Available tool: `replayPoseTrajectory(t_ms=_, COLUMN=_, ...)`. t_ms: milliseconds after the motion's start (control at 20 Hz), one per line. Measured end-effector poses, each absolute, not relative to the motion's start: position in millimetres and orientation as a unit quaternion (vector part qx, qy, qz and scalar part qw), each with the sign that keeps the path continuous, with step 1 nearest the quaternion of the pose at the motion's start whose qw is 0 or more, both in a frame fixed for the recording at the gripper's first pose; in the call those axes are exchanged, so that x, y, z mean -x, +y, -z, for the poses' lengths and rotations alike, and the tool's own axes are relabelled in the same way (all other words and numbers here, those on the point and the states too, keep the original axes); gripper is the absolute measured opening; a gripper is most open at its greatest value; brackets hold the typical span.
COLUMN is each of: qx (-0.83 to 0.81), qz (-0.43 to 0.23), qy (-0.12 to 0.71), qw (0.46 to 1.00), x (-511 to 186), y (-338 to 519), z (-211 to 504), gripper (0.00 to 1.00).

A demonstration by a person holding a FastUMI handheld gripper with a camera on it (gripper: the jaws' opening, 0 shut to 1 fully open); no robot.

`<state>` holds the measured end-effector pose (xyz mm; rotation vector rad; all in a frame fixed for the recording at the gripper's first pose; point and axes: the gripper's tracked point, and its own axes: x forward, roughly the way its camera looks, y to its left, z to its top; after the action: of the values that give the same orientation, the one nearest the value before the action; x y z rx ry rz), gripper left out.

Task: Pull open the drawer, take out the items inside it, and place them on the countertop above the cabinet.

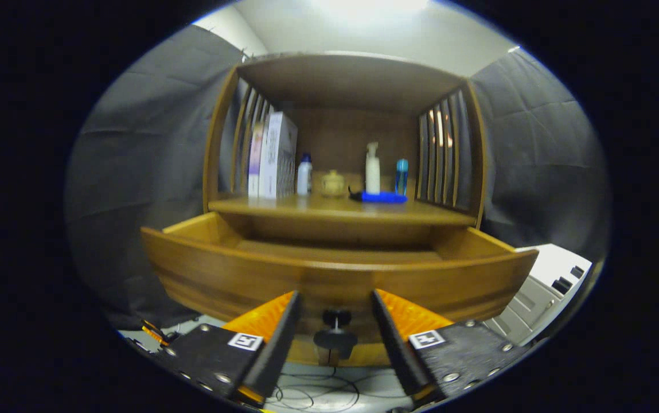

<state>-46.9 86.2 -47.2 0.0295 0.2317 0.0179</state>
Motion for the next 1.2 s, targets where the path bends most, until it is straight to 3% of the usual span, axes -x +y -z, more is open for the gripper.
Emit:
replayPoseTrajectory(t_ms=100, qx=-0.016, qz=-0.007, qy=0.107, qw=0.994, x=45.2, y=87.3, z=30.0, gripper=0.93)
replayPoseTrajectory(t_ms=450, qx=-0.055, qz=0.009, qy=0.177, qw=0.983, x=0.5, y=76.5, z=18.5, gripper=0.94)
replayPoseTrajectory(t_ms=1200, qx=-0.052, qz=0.039, qy=0.408, qw=0.911, x=-66.1, y=68.6, z=97.9, gripper=0.94)
